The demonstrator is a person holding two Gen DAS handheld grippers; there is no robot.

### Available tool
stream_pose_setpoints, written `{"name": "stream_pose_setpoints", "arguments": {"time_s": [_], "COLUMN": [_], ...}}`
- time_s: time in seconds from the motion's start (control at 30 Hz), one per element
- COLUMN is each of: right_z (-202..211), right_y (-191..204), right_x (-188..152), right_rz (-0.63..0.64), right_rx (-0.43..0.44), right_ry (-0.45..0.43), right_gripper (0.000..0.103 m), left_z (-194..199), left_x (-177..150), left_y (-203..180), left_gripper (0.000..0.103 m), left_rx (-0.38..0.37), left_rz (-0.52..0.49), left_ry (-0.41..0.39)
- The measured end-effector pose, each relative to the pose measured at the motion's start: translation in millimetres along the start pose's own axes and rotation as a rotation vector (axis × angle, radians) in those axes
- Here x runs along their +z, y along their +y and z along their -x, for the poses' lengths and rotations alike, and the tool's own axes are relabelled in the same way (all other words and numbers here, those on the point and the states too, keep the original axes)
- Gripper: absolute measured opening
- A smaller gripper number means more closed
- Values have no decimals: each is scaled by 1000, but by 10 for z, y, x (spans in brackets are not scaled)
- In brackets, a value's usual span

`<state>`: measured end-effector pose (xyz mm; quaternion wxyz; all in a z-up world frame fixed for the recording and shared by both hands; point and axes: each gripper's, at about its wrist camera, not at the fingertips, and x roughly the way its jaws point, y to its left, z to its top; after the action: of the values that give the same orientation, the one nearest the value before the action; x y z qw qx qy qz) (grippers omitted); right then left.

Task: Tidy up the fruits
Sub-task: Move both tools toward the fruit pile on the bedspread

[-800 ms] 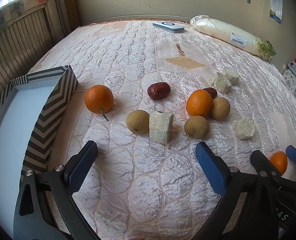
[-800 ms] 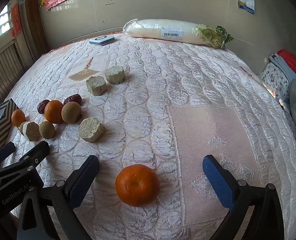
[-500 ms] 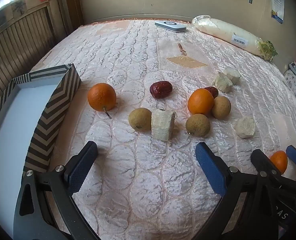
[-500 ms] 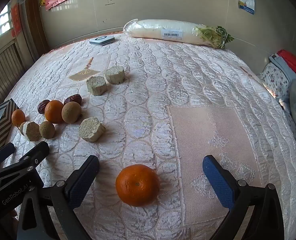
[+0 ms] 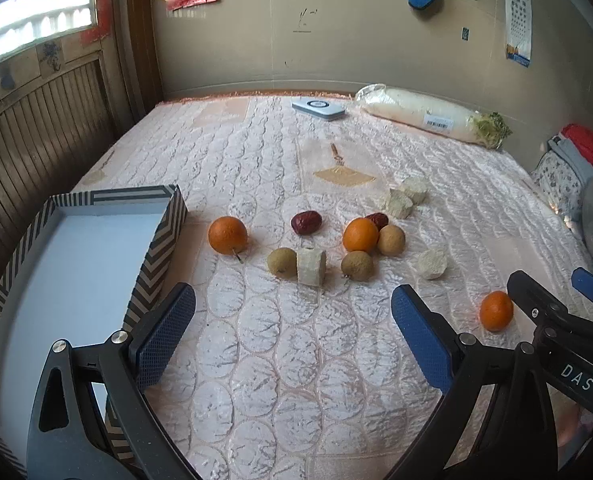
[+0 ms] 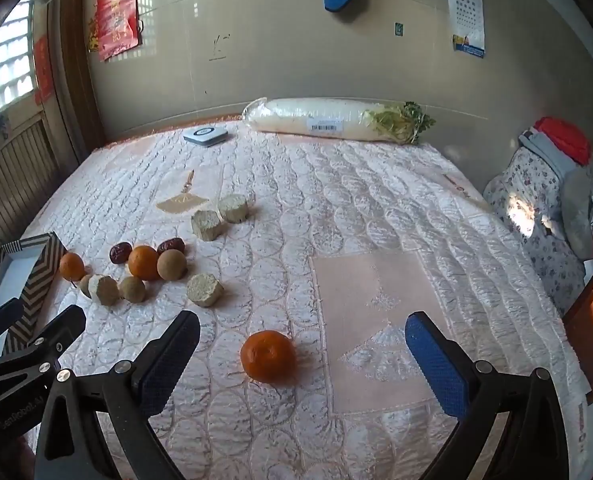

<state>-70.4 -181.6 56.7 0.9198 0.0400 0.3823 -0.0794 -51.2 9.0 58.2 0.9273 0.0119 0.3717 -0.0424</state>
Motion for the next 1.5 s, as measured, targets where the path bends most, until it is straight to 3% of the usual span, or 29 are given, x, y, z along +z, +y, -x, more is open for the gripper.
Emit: {"name": "stream_pose_setpoints", "arguments": {"time_s": [0.27,0.57,1.0,1.5], "right_z": [261,368,378,304], "right_y": [46,76,81,140], "right_x": [10,-11,-54,-66], "right_rz": [15,27,38,76], "right_rx": [4,12,29,43], "right_ry": [-62,-83,-94,-94], "right_gripper": [103,103,103,103], "left_z": [205,254,266,120], "left_x": [30,-7,-34,-14], "left_y": [25,44,36,56], "left_gripper": [99,99,99,99], "left_rx": [12,1,52,50], "left_rz": [13,18,10,17], "left_ry": [-40,-41,-60,-13]}}
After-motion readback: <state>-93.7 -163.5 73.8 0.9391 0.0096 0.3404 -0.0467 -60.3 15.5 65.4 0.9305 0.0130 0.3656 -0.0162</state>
